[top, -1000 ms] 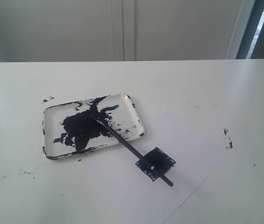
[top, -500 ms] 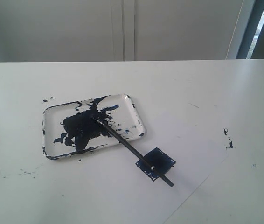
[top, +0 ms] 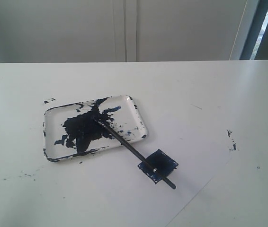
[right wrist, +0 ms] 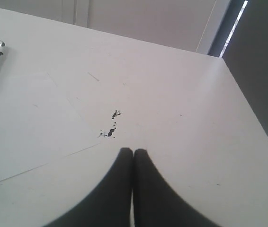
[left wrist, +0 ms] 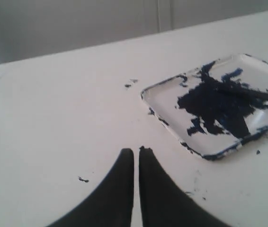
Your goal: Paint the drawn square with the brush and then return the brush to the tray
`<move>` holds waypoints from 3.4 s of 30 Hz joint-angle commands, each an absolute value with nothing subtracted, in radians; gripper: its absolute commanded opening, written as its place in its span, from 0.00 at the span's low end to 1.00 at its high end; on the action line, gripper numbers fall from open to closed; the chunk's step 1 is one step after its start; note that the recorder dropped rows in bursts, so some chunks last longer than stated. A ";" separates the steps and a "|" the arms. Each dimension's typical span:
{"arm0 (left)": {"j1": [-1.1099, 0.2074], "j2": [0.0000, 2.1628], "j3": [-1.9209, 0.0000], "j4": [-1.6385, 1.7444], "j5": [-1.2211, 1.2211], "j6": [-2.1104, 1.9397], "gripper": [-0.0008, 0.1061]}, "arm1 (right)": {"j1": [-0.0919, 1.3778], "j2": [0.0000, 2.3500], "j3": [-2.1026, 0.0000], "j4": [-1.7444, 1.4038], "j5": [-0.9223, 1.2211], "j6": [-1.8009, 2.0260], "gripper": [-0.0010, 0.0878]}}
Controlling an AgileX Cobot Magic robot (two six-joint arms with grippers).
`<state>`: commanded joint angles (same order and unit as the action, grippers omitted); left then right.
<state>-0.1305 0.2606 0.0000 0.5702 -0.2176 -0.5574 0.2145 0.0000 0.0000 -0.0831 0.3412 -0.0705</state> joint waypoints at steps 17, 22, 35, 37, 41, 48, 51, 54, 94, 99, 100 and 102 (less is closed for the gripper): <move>-0.059 0.028 0.000 0.512 0.099 -0.706 0.11 | 0.215 0.000 0.000 -0.081 0.341 -0.070 0.01; -0.059 0.013 0.000 0.480 0.063 -0.706 0.11 | 0.215 0.000 0.000 -0.081 0.341 -0.070 0.01; -0.063 0.000 0.000 -0.064 0.000 -0.057 0.11 | 0.215 0.000 0.000 -0.081 0.341 -0.070 0.01; -0.063 0.000 0.000 -0.095 0.030 0.000 0.11 | 0.215 0.000 0.000 -0.081 0.341 -0.070 0.01; -0.063 0.000 0.000 -0.031 0.092 0.000 0.11 | 0.215 0.000 0.000 -0.081 0.341 -0.070 0.01; -0.063 0.000 0.000 -0.006 0.226 0.000 0.11 | 0.215 0.000 0.000 -0.081 0.341 -0.070 0.01; -0.063 0.000 0.000 -0.006 0.257 -0.019 0.11 | 0.215 0.000 0.000 -0.081 0.341 -0.070 0.01; -0.063 0.000 0.000 -0.008 0.257 -0.057 0.11 | 0.215 0.000 0.000 -0.081 0.341 -0.070 0.01; 0.045 0.000 0.000 -0.008 0.243 -0.049 0.11 | 0.177 0.000 0.000 -0.079 0.341 -0.035 0.01; 0.045 0.000 0.000 -0.008 0.233 -0.049 0.11 | 0.169 0.000 0.000 -0.079 0.341 -0.035 0.01; 0.045 0.000 0.000 -0.008 0.233 -0.049 0.11 | 0.169 0.000 0.000 -0.079 0.341 -0.035 0.01; 0.045 0.000 0.000 -0.008 0.233 -0.049 0.11 | 0.169 0.000 0.000 -0.079 0.341 -0.035 0.01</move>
<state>0.0455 0.0000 0.0000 -0.0078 0.2335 -0.0490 0.1689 0.0000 0.0000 -0.0786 0.3412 -0.0349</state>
